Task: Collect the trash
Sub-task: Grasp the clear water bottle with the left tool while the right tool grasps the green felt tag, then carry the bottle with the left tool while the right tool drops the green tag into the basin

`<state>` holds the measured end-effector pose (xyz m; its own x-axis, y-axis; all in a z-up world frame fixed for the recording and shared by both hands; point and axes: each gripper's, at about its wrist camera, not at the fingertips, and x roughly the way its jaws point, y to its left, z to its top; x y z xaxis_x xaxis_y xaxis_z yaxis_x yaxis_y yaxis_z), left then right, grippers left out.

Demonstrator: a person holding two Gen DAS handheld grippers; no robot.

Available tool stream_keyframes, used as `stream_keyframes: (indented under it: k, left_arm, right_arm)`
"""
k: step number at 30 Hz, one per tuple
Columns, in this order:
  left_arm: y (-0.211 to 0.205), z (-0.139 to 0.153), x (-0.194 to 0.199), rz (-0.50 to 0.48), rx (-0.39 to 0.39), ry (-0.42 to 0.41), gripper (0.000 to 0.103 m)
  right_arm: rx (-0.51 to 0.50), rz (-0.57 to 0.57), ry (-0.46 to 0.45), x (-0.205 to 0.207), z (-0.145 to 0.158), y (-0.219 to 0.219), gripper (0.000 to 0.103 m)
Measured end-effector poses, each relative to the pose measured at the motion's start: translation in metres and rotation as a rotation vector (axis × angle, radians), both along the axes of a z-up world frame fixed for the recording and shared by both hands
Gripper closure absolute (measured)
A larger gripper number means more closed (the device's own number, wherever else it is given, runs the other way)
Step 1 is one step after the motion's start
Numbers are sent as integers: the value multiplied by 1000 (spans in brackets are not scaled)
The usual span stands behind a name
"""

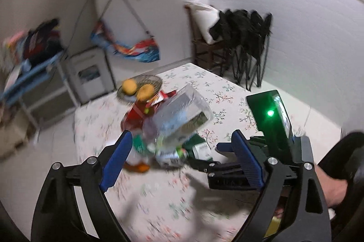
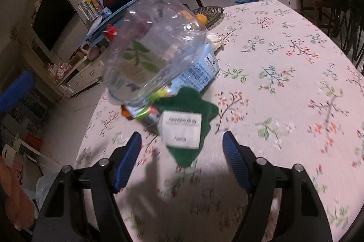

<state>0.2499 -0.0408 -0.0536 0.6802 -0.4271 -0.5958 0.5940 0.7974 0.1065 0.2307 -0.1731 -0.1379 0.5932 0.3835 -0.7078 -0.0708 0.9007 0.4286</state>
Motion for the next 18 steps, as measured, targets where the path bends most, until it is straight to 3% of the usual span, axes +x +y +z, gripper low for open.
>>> stream_keyframes:
  k: [6,11,14,18]
  left_arm:
    - [-24,-5,34,-109,108,19,18]
    - [-43,-11,53,-186,178,39,18]
    - [-54,-13,64,-237,211,63,18]
    - [-69,-25,69,-312,317,78,18]
  right_arm:
    - [-15,19,-2,12,-1,-1,47]
    - [-24,57,26,8,-1,-9,65]
    - [-4,56,57,0,0,-25,65]
    - [7,64,108,-19,3,-44,65]
